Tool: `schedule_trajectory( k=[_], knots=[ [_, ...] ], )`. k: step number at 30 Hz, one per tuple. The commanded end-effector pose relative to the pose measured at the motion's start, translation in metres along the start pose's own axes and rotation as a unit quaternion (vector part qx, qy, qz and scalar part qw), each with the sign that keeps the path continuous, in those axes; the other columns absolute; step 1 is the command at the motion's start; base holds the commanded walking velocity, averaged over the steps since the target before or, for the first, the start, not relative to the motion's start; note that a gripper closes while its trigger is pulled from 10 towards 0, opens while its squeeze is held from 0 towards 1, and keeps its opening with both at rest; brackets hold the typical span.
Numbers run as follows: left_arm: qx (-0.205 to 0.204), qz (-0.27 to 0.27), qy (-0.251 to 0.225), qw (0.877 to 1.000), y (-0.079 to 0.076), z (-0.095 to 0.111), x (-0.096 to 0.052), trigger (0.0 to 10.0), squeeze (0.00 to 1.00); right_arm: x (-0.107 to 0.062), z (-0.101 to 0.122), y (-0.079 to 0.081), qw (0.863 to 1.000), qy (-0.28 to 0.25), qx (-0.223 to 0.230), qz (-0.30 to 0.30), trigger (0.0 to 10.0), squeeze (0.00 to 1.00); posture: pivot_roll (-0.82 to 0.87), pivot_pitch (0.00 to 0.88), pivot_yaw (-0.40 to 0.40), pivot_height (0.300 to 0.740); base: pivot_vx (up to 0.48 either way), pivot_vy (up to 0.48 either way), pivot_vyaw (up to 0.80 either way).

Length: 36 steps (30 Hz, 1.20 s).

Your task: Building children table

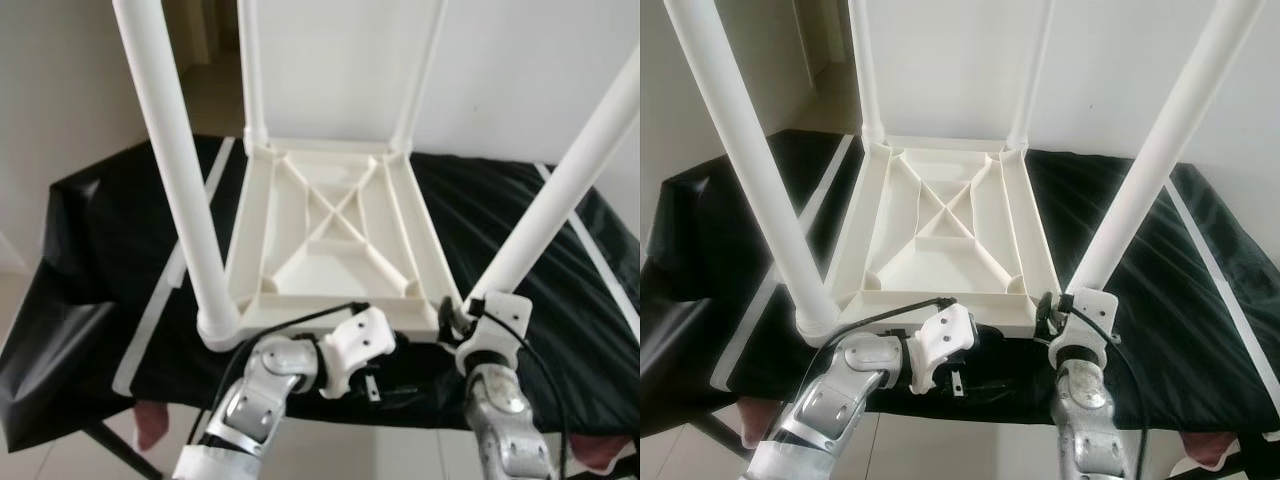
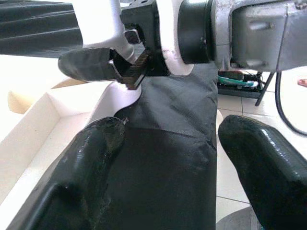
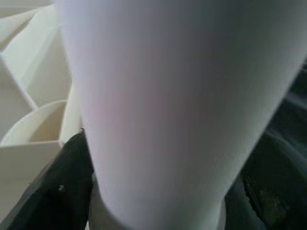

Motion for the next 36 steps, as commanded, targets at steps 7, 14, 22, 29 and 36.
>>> schedule_trajectory(
  k=[7, 14, 22, 29, 36],
  knots=[
    [0.006, 0.064, -0.006, 0.998, 0.012, 0.004, -0.001, 10.0, 0.0, 0.009, 0.004, -0.012, 0.996, -0.013, -0.032, 0.085, 10.0, 0.0, -0.02, 0.0, -0.031, 0.74, 0.0, 0.0, 0.0],
    [0.008, 0.067, -0.006, 0.998, 0.013, 0.004, -0.002, 10.0, 0.0, 0.012, 0.01, -0.015, 0.981, -0.016, -0.073, 0.181, 10.0, 0.0, -0.02, 0.0, -0.032, 0.74, 0.0, 0.0, 0.0],
    [0.005, 0.062, -0.011, 0.998, 0.013, 0.005, 0.0, 10.0, 0.0, 0.015, 0.009, -0.009, 0.968, -0.023, -0.087, 0.236, 10.0, 0.0, -0.02, 0.0, -0.035, 0.74, 0.0, 0.0, 0.0],
    [0.008, 0.029, -0.007, 1.0, 0.003, 0.001, 0.004, 10.0, 0.0, 0.023, 0.013, 0.002, 0.951, -0.038, -0.099, 0.289, 10.0, 0.0, -0.03, 0.0, -0.031, 0.74, 0.0, 0.0, 0.0],
    [0.002, 0.035, -0.025, 0.999, 0.007, 0.009, 0.004, 10.0, 0.0, 0.027, 0.01, -0.001, 0.947, -0.034, -0.099, 0.303, 0.0, 0.0, -0.03, 0.0, -0.034, 0.74, 0.0, 0.0, 0.0]
  ],
)
Point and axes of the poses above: a point about 5 cm out from each wrist's last joint towards the gripper, its own x axis pointing out of the wrist towards the gripper, its own z axis along the axis of the wrist's last joint, y = z × x, the point moved 3 cm from there along x, pointing out of the wrist towards the gripper, and after that the axes turned 4 degrees about -x, right-handed, at the moved point
